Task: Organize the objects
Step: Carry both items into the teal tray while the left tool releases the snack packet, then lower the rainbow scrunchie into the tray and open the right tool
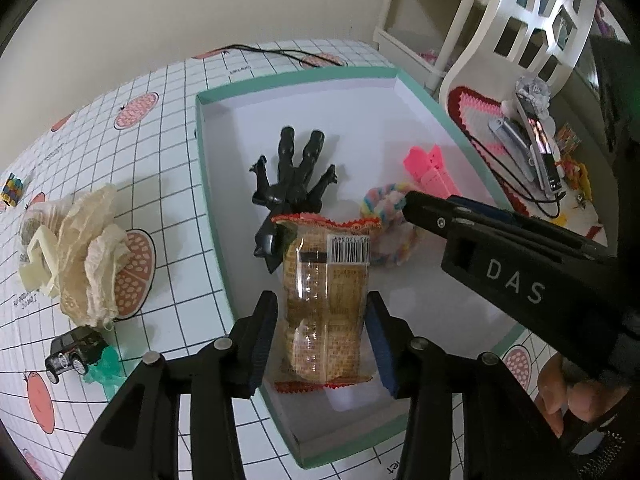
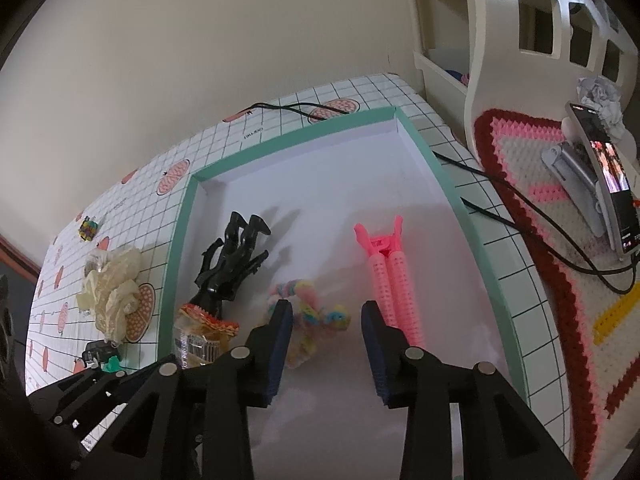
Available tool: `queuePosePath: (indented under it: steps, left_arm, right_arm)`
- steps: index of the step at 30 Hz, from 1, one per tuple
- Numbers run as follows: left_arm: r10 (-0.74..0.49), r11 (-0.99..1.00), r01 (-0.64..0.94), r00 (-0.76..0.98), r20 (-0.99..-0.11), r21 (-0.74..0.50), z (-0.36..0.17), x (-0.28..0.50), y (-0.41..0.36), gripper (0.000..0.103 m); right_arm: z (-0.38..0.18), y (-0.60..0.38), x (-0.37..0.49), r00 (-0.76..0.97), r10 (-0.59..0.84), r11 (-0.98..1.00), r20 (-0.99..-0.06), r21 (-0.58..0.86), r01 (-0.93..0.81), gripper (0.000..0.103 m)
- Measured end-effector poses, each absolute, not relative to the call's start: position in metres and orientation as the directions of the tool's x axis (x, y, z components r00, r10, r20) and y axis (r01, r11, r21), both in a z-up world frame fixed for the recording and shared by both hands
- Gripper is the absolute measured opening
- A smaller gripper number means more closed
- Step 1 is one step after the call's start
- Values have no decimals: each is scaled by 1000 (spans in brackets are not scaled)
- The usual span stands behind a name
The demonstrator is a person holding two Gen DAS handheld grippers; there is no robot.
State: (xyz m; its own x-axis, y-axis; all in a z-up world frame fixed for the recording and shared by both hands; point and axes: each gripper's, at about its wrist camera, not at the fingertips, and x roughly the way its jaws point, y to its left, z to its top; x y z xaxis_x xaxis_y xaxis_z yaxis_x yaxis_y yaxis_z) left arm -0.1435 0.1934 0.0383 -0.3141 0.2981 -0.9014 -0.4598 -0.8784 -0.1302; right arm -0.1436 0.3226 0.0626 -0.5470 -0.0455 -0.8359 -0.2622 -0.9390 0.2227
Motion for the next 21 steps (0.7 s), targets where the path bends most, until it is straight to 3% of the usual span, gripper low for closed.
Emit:
queuePosePath:
  steps: [12, 16, 21]
  left_arm:
    - [313, -891, -433, -360, -879, -140, 52, -149, 175, 48]
    - [310, -899, -414, -381, -871, -139, 55, -152, 167, 55]
    - [295, -914, -380, -395, -870, -138, 56, -157, 158, 55]
  right_arm:
    - [72, 322, -141, -581, -32, -940, -814, 222, -260, 39]
    - [71, 323, -141, -578, -30, -940, -816, 220, -262, 39]
    - [70, 322, -141, -577, -28, -940, -816, 218, -262, 39]
